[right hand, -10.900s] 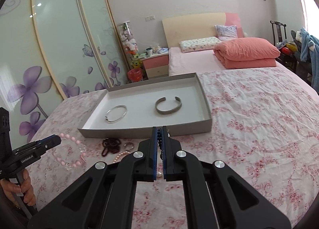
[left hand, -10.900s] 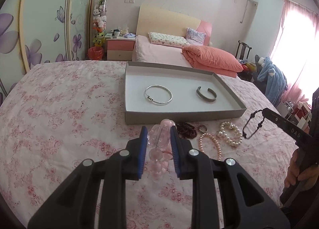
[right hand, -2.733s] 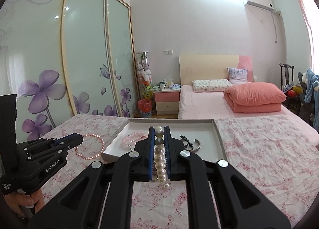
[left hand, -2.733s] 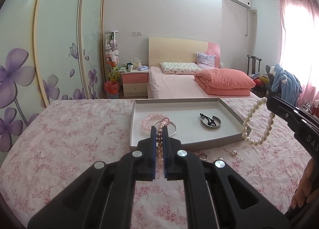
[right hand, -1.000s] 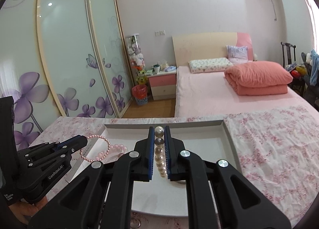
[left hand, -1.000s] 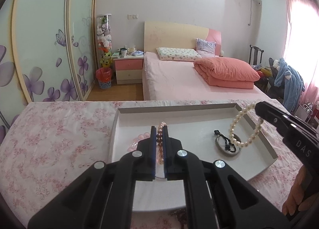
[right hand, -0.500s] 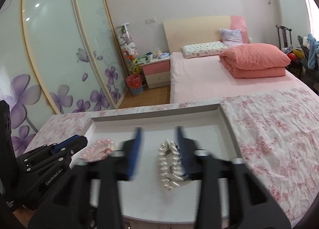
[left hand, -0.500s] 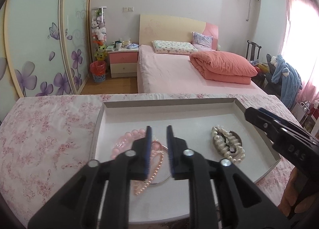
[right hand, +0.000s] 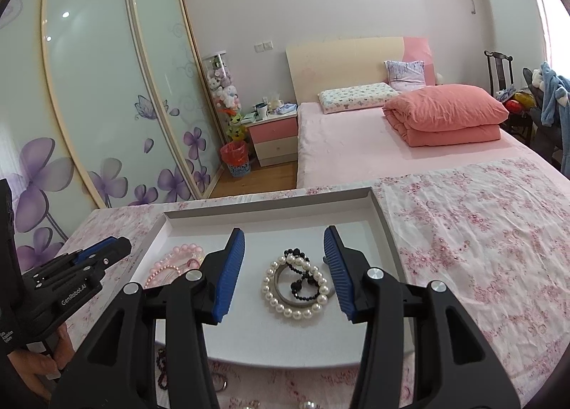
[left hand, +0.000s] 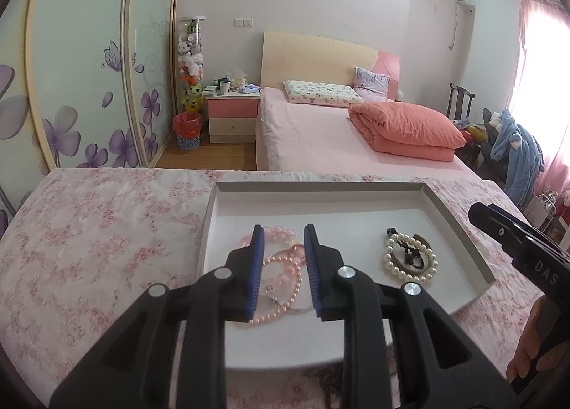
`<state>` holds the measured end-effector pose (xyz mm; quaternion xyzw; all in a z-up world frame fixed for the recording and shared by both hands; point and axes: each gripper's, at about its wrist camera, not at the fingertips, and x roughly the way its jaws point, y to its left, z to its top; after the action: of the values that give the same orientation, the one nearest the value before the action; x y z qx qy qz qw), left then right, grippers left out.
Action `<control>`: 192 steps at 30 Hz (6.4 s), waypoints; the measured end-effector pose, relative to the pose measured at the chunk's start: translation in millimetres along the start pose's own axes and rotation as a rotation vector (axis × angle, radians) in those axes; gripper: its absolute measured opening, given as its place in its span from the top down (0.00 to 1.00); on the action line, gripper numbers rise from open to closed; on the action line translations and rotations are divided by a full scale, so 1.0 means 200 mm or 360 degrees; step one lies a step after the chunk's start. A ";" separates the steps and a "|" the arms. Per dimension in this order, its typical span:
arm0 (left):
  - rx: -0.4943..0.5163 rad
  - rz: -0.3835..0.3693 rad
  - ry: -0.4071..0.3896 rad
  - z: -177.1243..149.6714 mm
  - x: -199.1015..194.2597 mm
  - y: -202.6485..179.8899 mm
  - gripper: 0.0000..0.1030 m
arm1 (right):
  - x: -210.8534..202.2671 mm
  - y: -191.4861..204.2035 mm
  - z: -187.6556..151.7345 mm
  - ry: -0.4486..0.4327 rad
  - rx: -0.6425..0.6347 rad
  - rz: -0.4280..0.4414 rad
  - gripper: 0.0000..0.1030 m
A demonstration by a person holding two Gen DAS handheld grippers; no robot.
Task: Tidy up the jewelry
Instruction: 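Withdraw both open tools from the tray toward the remaining jewelry, then grasp the grey pearl earring with the right tool while the left grasps the dark red bead bracelet, then carry the bead bracelet and grey pearl earring into the tray and open both tools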
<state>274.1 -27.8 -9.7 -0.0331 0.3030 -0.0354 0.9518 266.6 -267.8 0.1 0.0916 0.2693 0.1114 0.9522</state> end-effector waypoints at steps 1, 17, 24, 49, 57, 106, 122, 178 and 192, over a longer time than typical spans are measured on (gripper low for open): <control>-0.0002 -0.0003 -0.0001 -0.01 -0.02 0.00 0.76 | -0.01 0.00 0.00 -0.0001 -0.0002 0.0000 0.54; 0.0022 -0.0059 0.0117 -0.30 -0.29 0.12 0.47 | -0.15 -0.05 -0.33 0.0390 -0.0204 -0.0019 0.62; 0.0052 -0.0107 0.0188 -0.37 -0.30 0.10 0.41 | -0.11 -0.02 -0.44 0.0543 -0.0293 -0.0032 0.65; 0.0226 -0.0126 0.0417 -0.47 -0.11 -0.14 0.35 | -0.02 -0.08 -0.46 0.0569 -0.0245 -0.0143 0.85; 0.0267 -0.0100 0.0522 -0.49 0.04 -0.24 0.36 | -0.01 -0.09 -0.45 0.0570 -0.0213 -0.0116 0.84; 0.0192 -0.0064 0.0318 -0.52 -0.22 -0.01 0.88 | -0.12 0.00 -0.44 0.0468 -0.0221 -0.0060 0.85; 0.0168 -0.0082 0.0039 -0.45 -0.50 -0.04 0.88 | -0.39 0.21 -0.36 0.0143 -0.0325 0.0033 0.85; 0.0151 -0.0032 -0.0249 -0.22 -0.59 -0.11 0.88 | -0.55 0.23 -0.17 -0.0278 -0.0281 -0.0025 0.85; 0.0148 -0.0012 -0.0185 -0.12 -0.37 -0.12 0.88 | -0.36 0.21 -0.05 -0.0239 -0.0206 0.0005 0.85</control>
<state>199.2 -46.4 14.5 0.0081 0.2451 -0.0511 0.9681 193.8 -244.8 36.6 0.0386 0.1892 0.1230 0.9734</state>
